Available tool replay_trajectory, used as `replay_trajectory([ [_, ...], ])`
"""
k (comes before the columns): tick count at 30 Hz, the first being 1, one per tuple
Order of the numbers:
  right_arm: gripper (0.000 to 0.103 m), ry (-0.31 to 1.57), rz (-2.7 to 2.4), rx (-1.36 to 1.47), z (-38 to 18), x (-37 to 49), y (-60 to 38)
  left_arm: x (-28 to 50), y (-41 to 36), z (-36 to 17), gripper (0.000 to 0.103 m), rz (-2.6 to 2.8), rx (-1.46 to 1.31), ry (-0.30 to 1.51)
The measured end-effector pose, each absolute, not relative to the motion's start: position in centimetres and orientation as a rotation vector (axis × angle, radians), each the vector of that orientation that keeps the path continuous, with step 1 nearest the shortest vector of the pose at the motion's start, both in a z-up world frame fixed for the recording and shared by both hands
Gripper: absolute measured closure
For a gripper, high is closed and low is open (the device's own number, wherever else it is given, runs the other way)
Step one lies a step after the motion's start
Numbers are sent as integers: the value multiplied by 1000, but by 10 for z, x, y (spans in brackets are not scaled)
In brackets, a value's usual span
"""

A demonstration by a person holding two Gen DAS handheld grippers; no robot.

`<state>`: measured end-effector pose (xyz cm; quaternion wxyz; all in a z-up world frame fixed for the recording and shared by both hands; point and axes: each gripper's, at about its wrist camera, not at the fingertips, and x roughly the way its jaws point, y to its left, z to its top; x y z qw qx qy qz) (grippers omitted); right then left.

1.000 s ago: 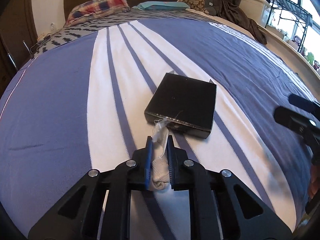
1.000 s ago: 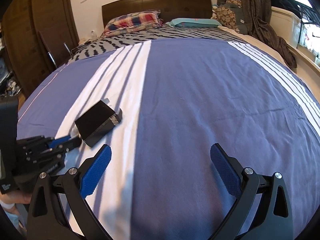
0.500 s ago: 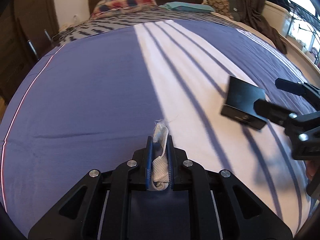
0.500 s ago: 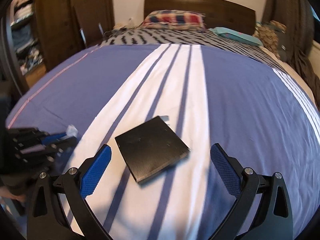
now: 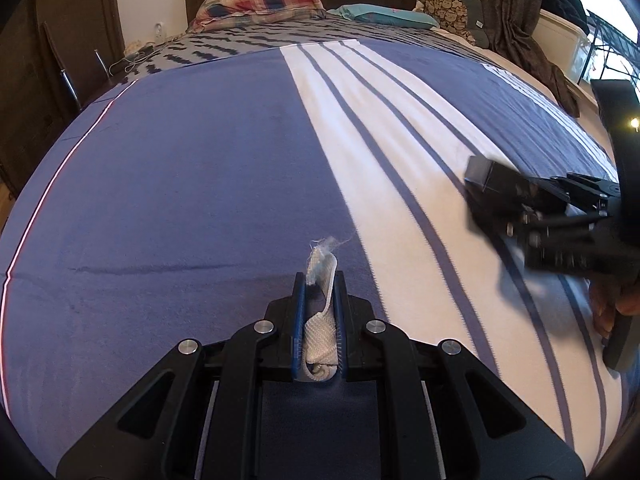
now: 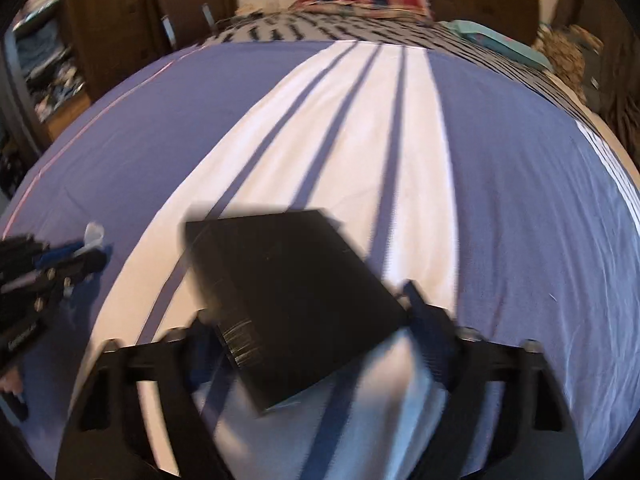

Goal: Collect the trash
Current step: 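Grasp the white cloth with the left tool while the right tool grasps the black box, then carry the white cloth and black box down over the bin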

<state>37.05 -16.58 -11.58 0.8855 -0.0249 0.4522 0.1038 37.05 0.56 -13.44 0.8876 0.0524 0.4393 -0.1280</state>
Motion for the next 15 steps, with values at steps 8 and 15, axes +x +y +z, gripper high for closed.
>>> replay_trajectory([
  [8, 77, 888, 232, 21, -100, 334, -182, 341, -4, -120, 91, -289, 126, 896],
  [15, 79, 820, 250, 22, -72, 268, -182, 295, -17, -107, 91, -333, 125, 881],
])
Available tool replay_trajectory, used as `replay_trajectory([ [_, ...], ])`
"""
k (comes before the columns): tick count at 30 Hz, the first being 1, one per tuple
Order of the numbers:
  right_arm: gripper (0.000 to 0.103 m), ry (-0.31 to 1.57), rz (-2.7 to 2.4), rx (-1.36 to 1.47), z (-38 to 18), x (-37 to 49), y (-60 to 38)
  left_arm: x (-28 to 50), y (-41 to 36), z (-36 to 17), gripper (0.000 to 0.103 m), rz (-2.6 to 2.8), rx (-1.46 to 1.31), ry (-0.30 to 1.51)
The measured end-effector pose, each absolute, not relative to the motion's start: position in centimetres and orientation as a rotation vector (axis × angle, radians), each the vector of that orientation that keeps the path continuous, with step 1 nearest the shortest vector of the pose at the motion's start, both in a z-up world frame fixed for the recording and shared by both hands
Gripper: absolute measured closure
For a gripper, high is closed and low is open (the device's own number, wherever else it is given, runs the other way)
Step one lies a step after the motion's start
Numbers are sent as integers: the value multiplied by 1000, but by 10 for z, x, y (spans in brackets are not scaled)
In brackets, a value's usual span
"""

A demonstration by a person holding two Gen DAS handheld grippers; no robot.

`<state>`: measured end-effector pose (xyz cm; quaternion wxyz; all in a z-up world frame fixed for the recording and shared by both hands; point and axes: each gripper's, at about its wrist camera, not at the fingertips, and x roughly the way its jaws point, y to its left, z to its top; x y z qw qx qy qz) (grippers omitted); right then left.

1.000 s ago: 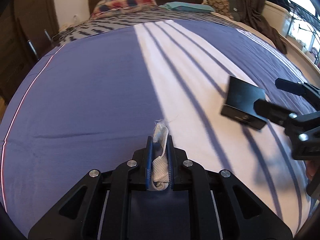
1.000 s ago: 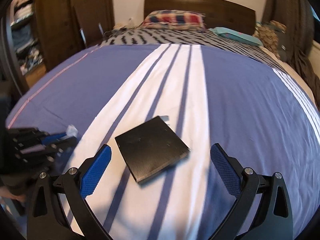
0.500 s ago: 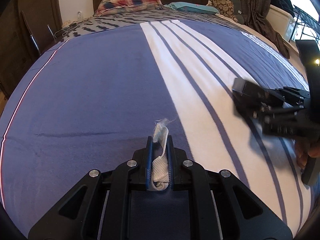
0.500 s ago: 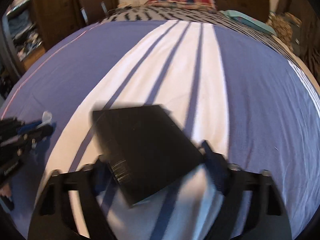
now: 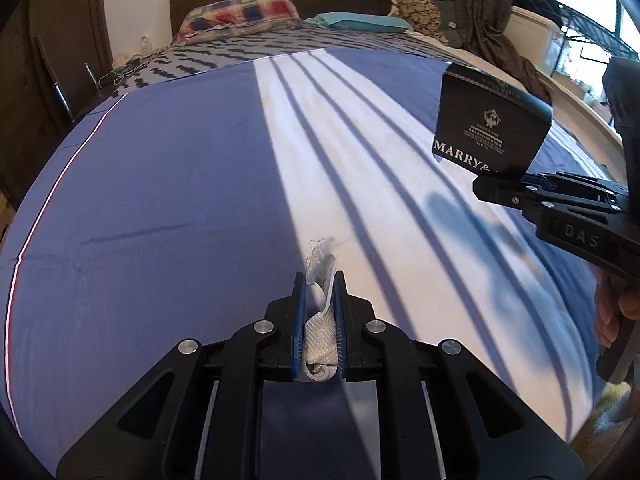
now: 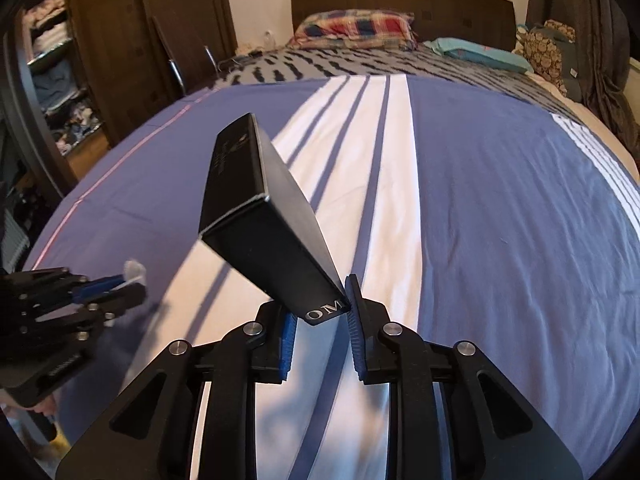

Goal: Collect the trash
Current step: 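Carry the white cloth and black box down over the bin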

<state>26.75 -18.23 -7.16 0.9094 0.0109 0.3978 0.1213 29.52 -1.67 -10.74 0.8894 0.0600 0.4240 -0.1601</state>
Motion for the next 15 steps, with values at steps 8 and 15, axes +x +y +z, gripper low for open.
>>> replay_trajectory([
  [8, 80, 718, 226, 19, -42, 161, -185, 206, -25, -79, 91, -390, 117, 811],
  [15, 80, 688, 208, 53, -30, 64, -190, 124, -30, -65, 91, -413, 123, 762],
])
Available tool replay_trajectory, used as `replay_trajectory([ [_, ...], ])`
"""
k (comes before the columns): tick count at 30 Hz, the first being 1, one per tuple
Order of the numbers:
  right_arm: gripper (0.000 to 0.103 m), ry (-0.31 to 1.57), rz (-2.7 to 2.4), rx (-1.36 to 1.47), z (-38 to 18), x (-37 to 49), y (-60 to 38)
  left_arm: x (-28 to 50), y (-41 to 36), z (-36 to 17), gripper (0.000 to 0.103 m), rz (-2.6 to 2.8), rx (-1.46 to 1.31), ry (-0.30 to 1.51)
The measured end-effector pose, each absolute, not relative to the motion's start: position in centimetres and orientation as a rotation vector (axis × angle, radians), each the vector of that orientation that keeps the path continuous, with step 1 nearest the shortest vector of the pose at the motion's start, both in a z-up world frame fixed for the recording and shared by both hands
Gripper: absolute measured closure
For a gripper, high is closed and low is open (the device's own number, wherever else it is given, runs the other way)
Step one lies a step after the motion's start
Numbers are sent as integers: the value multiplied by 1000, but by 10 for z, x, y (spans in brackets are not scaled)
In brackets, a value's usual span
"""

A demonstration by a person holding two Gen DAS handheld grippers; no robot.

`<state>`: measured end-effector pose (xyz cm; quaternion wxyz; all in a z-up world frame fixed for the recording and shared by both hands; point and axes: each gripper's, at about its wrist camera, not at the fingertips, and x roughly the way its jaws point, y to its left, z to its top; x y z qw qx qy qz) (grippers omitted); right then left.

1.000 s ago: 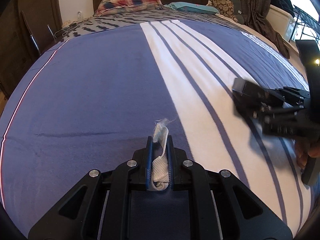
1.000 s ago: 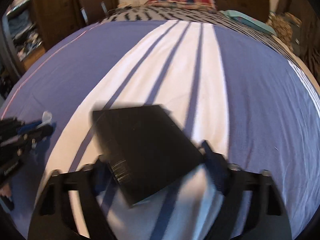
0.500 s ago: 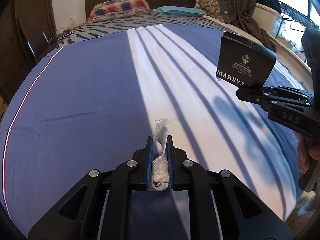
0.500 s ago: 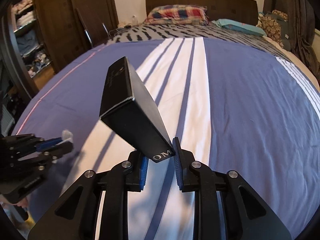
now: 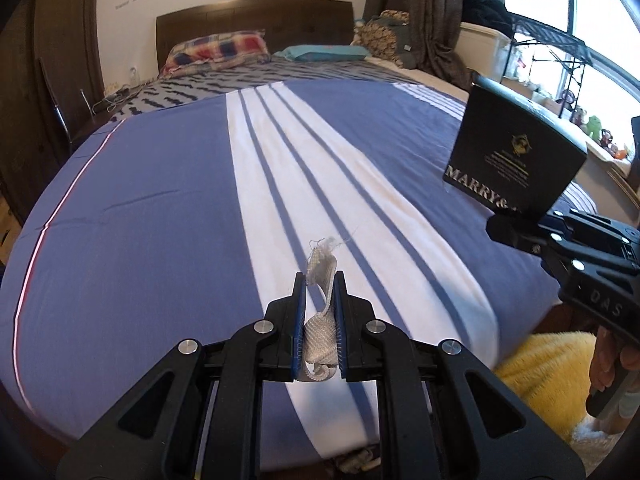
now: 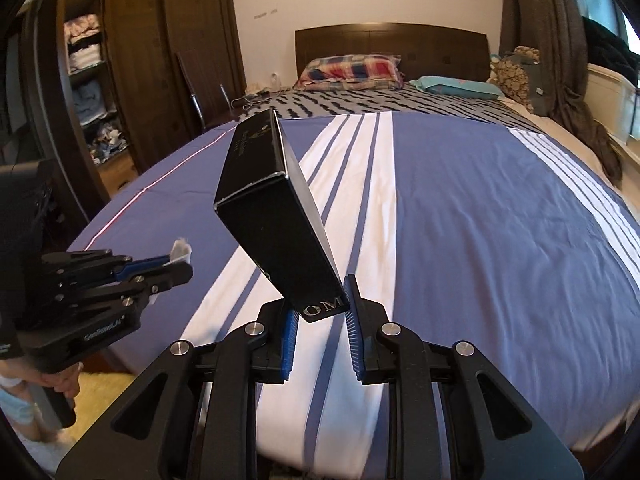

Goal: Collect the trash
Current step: 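Carry the white cloth and black box down over the bin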

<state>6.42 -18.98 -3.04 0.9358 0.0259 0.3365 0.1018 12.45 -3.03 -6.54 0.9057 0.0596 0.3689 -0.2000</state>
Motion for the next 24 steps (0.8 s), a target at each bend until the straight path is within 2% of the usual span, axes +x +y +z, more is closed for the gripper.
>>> replay_trajectory([
  [9, 80, 712, 189, 62, -52, -18, -196, 25, -33, -81, 91, -426, 120, 747],
  [15, 81, 779, 190, 74, -87, -60, -194, -19, -30, -106, 91, -436, 121, 784],
  [24, 81, 964, 212, 41, -151, -74, -172, -37, -24, -184, 91, -435, 125, 967],
])
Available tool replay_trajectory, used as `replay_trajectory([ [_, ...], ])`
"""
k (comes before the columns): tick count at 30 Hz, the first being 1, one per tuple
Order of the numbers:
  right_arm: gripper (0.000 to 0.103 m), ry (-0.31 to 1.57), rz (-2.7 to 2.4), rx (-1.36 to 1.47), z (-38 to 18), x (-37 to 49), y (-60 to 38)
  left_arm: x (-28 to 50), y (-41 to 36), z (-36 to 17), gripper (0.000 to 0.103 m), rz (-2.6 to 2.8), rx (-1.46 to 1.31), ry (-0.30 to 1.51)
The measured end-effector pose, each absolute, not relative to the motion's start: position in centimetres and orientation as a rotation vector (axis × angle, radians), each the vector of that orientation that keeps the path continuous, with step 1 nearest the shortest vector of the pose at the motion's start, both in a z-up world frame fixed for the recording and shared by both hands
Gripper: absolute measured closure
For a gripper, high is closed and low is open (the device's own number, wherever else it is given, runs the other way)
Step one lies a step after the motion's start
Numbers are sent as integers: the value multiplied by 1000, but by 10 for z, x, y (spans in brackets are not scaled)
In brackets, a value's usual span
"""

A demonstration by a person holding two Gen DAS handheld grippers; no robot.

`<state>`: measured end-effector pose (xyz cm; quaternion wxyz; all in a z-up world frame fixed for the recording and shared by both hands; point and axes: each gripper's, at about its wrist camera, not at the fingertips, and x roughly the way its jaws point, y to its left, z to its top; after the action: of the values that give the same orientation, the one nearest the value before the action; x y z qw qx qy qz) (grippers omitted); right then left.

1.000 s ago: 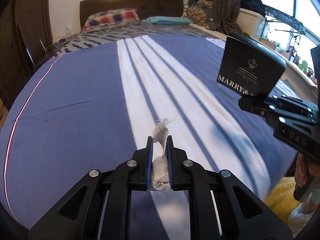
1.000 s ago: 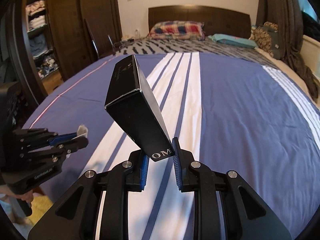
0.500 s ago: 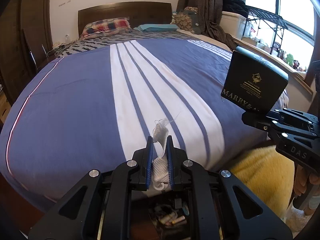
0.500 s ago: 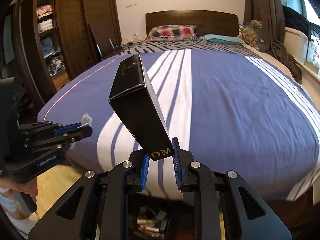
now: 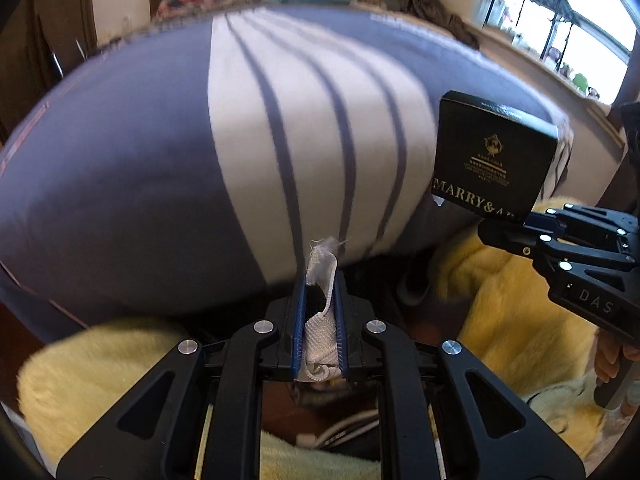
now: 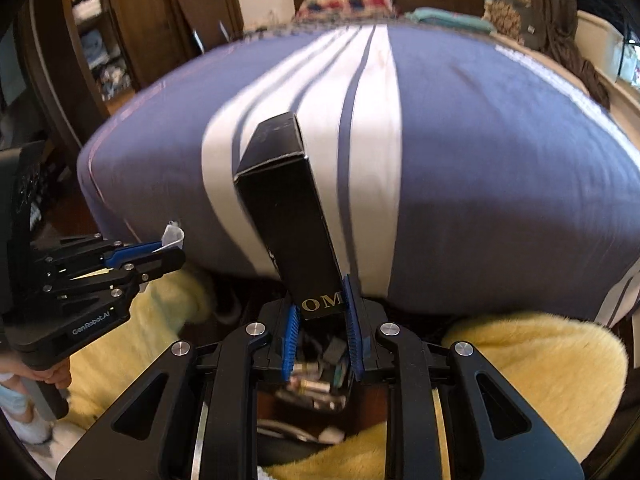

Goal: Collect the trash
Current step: 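Carry the white cloth and black box down over the bin, then open both tools to drop the cloth and black box into the bin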

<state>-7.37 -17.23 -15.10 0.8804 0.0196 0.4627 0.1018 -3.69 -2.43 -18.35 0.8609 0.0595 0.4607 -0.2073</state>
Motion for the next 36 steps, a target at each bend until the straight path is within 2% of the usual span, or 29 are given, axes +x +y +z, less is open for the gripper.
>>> replay_trajectory([
  [14, 82, 1296, 241, 109, -247, -50, -161, -1, -22, -290, 91, -480, 39, 1264],
  [23, 82, 1365, 229, 93, -274, -27, -154, 17, -25, -331, 91, -492, -13, 1392],
  [28, 82, 1379, 225, 106, -279, -21, -154, 22, -25, -329, 89, -488, -38, 1427],
  [29, 81, 1380, 222, 109, -279, -20, -156, 23, -24, -329, 88, -487, -44, 1434],
  [31, 80, 1385, 219, 114, -280, -18, -156, 25, -22, -328, 76, -482, -52, 1436],
  [32, 80, 1385, 219, 114, -280, -18, -156, 25, -22, -327, 73, -482, -56, 1436],
  [34, 67, 1387, 220, 121, -280, -17, -158, 26, -20, -323, 60, -473, -55, 1430],
  [35, 51, 1384, 214, 120, -280, -18, -159, 26, -22, -322, 58, -467, -55, 1422],
  [36, 47, 1375, 207, 119, -279, -18, -160, 26, -22, -319, 55, -460, -54, 1412],
])
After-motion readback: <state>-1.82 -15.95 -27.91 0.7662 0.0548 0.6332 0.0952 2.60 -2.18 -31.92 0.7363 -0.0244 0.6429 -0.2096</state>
